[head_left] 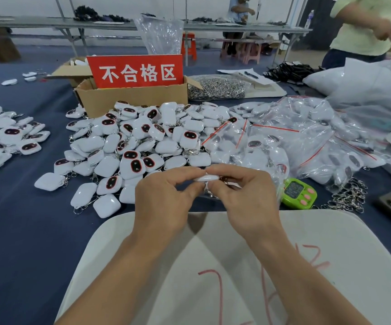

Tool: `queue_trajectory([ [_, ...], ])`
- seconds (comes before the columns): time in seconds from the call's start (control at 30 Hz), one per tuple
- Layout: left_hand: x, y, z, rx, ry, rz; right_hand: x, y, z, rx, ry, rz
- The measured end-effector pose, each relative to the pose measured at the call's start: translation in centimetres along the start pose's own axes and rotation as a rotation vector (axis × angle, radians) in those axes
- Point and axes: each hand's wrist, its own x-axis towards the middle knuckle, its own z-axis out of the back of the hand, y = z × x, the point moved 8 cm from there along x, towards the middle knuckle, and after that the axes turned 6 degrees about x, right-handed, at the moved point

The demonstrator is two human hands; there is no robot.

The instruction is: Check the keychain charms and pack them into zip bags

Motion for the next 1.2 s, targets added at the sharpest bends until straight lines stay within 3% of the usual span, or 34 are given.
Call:
queue_trajectory([
  [0.17,0.1,-0.1,-0.4,-0.045,0.029,-0.047,0.1,-0.1,0.1,-0.038,0.02,0.006],
  [0.33,0.6,2.7,-2.4,-0.264,0.234,0.23,0.3,-0.8,0.0,-0.085,0.09,-0.061],
  [0.43,0.4,3.6,-2.8,-0.324,0.257,0.325,0.4,-1.5,-0.2,-0.062,0.169,-0.117],
  [0.67,0.7,2.6,-2.6,-0.497,0.264,0.263,0.5,-2.2,-0.3,0.141,0.168,-0.241],
  [0.8,0.7,2.1,-2.8,-0.45,0.302,0.174,0.6,-1.6,0.0,0.223,0.144,-0.237],
  [1.03,0.7,1.7,-2.4,-0.279,0.23,0.056,0.6,-0.9,0.2,0.19,0.155,-0.178],
  [1.2,0.8,1.6,-2.4,-0.355,0.236,0.111,0.2,0.0,-0.5,0.137,0.233,-0.125],
])
